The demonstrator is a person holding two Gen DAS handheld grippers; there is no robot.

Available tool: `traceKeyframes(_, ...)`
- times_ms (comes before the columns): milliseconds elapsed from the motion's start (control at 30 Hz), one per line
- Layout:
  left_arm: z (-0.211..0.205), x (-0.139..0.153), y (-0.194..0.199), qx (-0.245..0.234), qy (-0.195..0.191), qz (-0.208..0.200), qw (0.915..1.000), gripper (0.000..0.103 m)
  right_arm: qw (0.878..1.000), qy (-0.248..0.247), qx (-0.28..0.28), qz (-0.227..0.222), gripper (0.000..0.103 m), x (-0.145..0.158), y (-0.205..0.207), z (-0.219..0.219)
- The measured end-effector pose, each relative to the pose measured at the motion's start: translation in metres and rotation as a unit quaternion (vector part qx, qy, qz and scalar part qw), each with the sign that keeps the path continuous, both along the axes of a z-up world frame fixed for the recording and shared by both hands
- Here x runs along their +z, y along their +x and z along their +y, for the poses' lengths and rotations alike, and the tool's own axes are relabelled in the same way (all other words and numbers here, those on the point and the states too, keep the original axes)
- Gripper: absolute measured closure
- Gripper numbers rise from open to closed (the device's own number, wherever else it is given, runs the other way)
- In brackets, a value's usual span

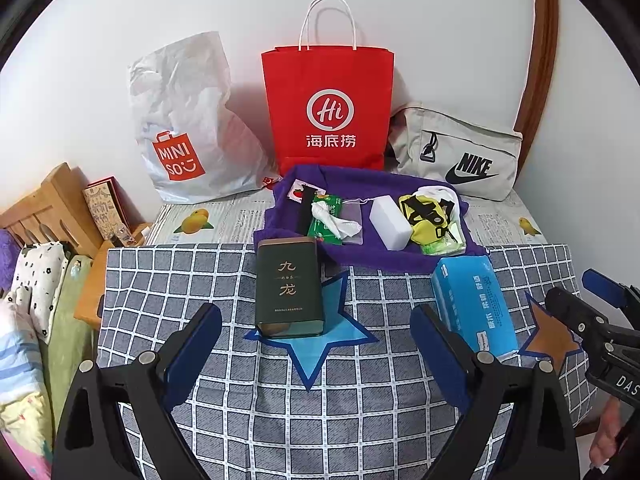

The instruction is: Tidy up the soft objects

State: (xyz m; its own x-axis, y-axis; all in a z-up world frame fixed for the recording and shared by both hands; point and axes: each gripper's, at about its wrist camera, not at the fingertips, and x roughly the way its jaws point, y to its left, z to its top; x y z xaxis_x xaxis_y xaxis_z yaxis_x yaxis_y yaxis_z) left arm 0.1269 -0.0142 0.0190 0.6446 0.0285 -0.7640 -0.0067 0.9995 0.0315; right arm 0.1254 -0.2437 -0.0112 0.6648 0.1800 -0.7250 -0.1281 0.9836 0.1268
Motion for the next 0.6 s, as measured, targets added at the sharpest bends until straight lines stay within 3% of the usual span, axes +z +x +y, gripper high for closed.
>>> traceKeyframes(600,0.0002,0.0013,-0.0009,0.001,0.000,-0.001,1.0000,0.008,1.000,0.000,0.002,-0.004,0.015,0.0031,-0.0021,-0.0016)
